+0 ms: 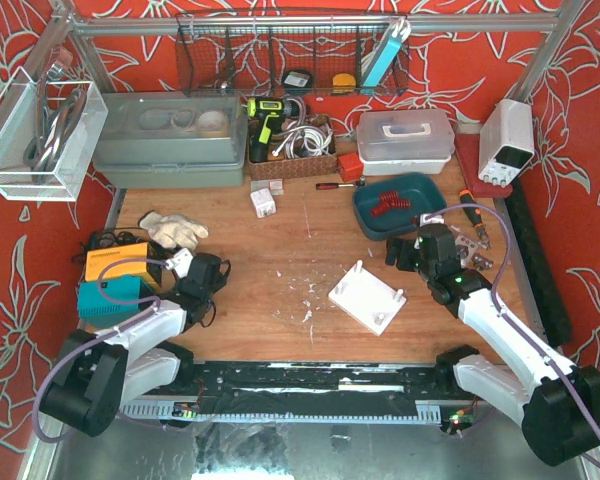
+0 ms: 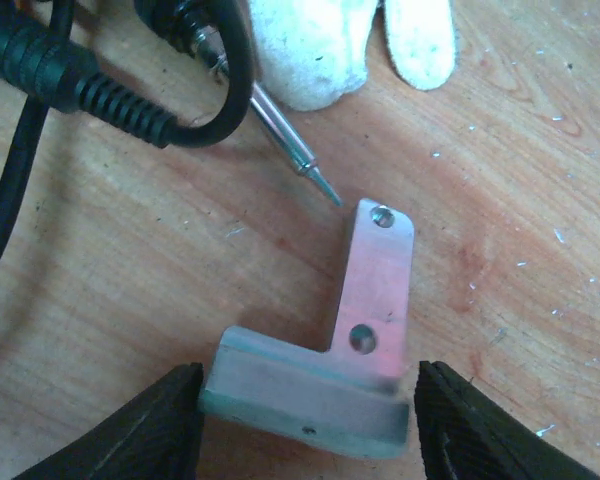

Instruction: Install the large spring

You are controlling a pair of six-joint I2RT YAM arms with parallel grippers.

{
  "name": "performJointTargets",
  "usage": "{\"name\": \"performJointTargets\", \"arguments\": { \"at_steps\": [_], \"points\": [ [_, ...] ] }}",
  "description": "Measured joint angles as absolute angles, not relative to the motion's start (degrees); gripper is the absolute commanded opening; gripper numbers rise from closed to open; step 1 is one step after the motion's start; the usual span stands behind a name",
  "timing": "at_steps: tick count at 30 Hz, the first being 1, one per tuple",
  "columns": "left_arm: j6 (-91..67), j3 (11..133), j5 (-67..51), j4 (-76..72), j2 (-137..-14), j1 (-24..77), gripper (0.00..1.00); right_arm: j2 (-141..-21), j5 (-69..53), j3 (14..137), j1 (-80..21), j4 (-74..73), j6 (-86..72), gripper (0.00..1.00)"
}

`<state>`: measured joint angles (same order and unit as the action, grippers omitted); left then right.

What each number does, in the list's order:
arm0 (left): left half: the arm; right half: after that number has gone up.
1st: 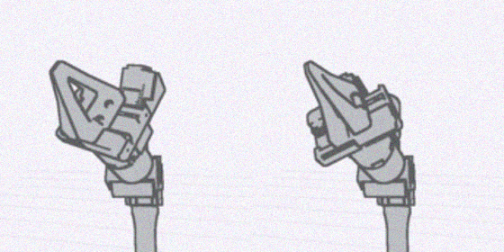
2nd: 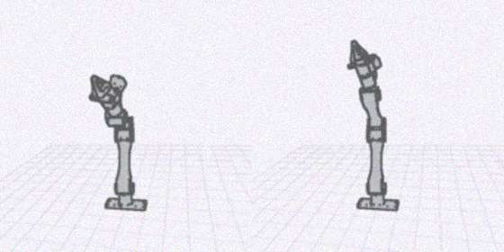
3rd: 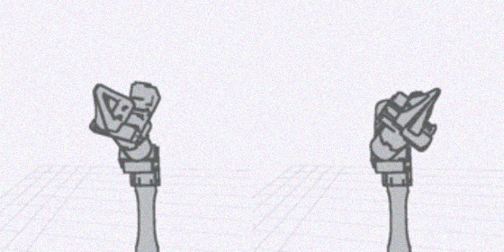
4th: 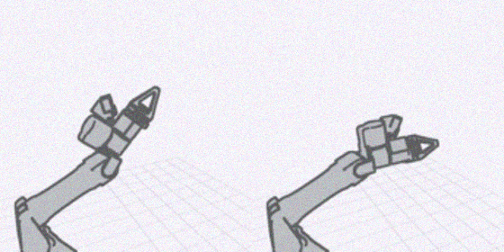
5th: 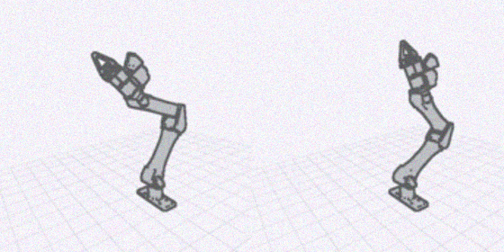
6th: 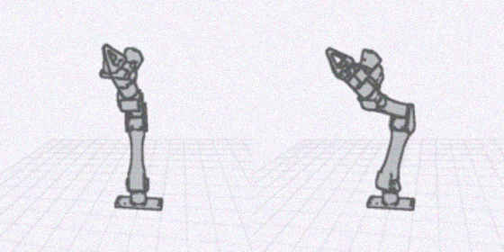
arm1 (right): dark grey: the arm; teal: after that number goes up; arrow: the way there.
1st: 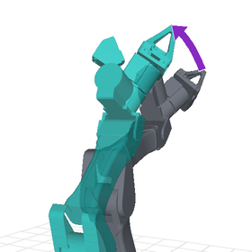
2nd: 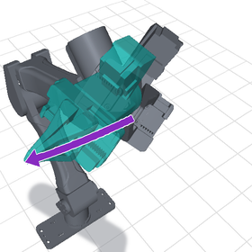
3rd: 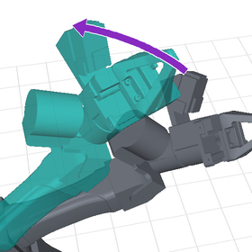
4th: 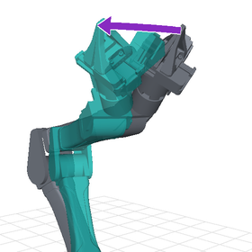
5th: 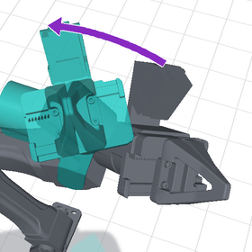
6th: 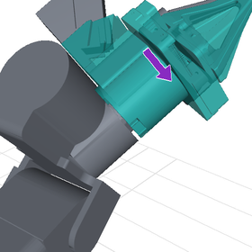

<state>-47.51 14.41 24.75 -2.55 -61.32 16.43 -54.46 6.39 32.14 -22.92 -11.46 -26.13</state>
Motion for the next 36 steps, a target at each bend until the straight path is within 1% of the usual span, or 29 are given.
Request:
{"name": "performJointTargets", "arguments": {
  "at_steps": [5, 12, 16, 18, 21, 25, 27, 29, 30, 32, 34, 36],
  "points": [
    [-48.05, 14.74, 25.1, -1.83, -59.53, 16.43, 0.74, -54.48, 6.44, 32.14, -22.92, -11.46, -26.13, 0.99],
    [-45.41, 15.59, 24.88, 1.26, -48.53, 16.38, 0.89, -55.11, 6.55, 32.14, -22.92, -11.51, -26.59, 0.99],
    [-40.01, 16.69, 17.52, -1.15, -42.81, 16.21, 0.94, -57.56, 7.16, 34.11, -22.92, -13.72, -28.6, 0.99],
    [-37.85, 16.93, 12.73, -3.29, -41.5, 16.21, 0.99, -60.18, 7.66, 37.5, -22.92, -15.64, -30.17, 0.99],
    [-35.29, 17.23, 5.87, -6.42, -41.93, 16.6, 1.0, -65.14, 8.8, 44.16, -22.92, -18.39, -32.84, 0.99],
    [-31.88, 18.72, 0.51, -10.37, -46.37, 20.78, 1.0, -72.84, 10.63, 52.4, -22.92, -21.1, -36.71, 0.91],
    [-29.85, 19.42, -0.05, -12.56, -48.8, 25.41, 1.0, -76.95, 11.14, 55.79, -22.92, -22.02, -37.98, 0.83],
    [-27.64, 20.34, -0.12, -14.48, -51.4, 30.5, 1.0, -81.23, 11.75, 59.27, -22.92, -23.16, -38.94, 0.71],
    [-26.35, 20.99, -0.08, -15.35, -52.88, 32.95, 1.0, -83.59, 12.14, 61.21, -22.9, -23.88, -39.55, 0.67],
    [-23.94, 22.52, -0.05, -17.04, -56.01, 37.19, 1.0, -88.05, 12.99, 64.9, -22.79, -24.93, -40.4, 0.61],
    [-22.37, 23.24, -0.56, -19.42, -58.67, 39.7, 1.0, -91.85, 13.41, 67.85, -22.7, -25.45, -41.12, 0.52],
    [-21.41, 22.26, -1.23, -22.28, -60.01, 40.49, 1.0, -94.78, 13.65, 69.82, -22.44, -25.65, -41.67, 0.49]
  ]
}}
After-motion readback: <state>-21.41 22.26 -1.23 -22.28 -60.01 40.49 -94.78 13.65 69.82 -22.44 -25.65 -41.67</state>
